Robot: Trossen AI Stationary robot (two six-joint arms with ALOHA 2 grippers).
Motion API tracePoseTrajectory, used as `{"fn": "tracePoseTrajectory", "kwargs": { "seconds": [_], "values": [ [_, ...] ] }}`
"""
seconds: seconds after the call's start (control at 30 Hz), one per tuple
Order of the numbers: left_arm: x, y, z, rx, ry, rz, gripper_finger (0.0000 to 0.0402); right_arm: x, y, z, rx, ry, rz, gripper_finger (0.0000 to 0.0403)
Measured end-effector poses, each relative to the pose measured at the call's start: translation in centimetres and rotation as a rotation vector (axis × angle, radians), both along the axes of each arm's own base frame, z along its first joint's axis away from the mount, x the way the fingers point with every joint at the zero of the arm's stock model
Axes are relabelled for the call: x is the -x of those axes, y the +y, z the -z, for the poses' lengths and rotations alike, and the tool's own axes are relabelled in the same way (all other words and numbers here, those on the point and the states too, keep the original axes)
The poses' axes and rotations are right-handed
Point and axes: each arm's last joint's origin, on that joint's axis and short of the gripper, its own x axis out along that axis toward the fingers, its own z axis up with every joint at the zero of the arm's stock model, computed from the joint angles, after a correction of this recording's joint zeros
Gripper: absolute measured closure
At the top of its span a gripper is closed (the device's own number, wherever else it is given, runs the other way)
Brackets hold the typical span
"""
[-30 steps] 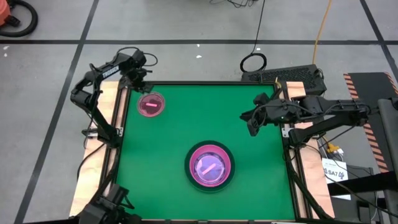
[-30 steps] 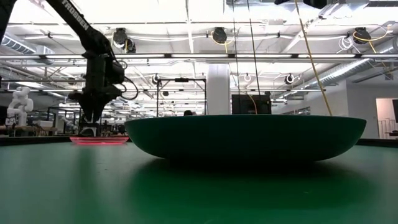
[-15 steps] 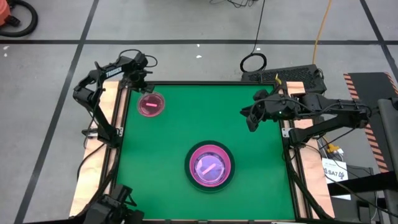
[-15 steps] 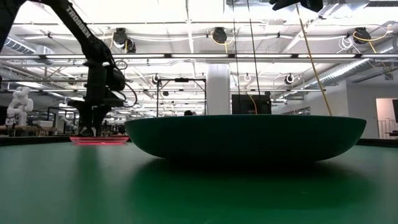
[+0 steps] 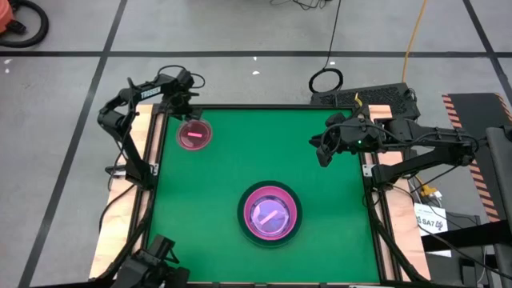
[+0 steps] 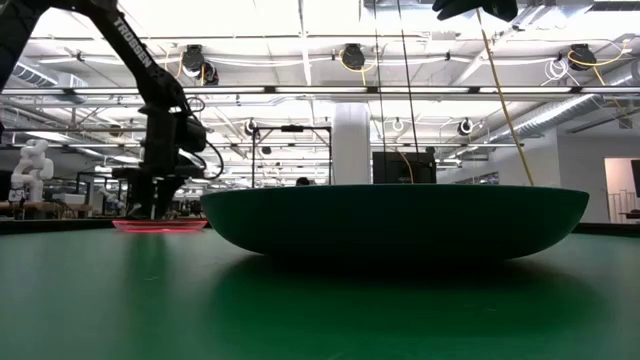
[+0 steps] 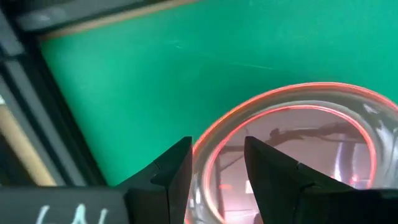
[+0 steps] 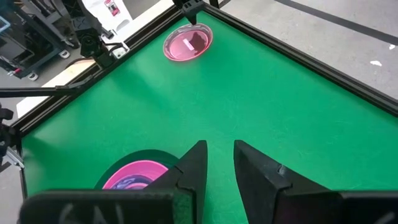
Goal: Stack plastic plates
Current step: Stack the pink transparent plate on top of the other pink transparent plate
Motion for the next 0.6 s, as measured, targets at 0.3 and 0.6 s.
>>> {"fn": "tracePoseTrajectory", "kwargs": {
  "seconds": [0.3, 0.6],
  "values": [
    [-1.5, -0.1, 1.8, 0.049, 0.000, 0.023, 0.0292, 0.0, 0.0, 0.0, -0.008, -0.002, -0.001, 0.0330],
    [-2.6, -0.8, 2.1, 0.082, 0.000, 0.053, 0.0309, 0.0, 0.2, 0.0, -0.061, -0.007, -0.024, 0.0330]
  ]
}}
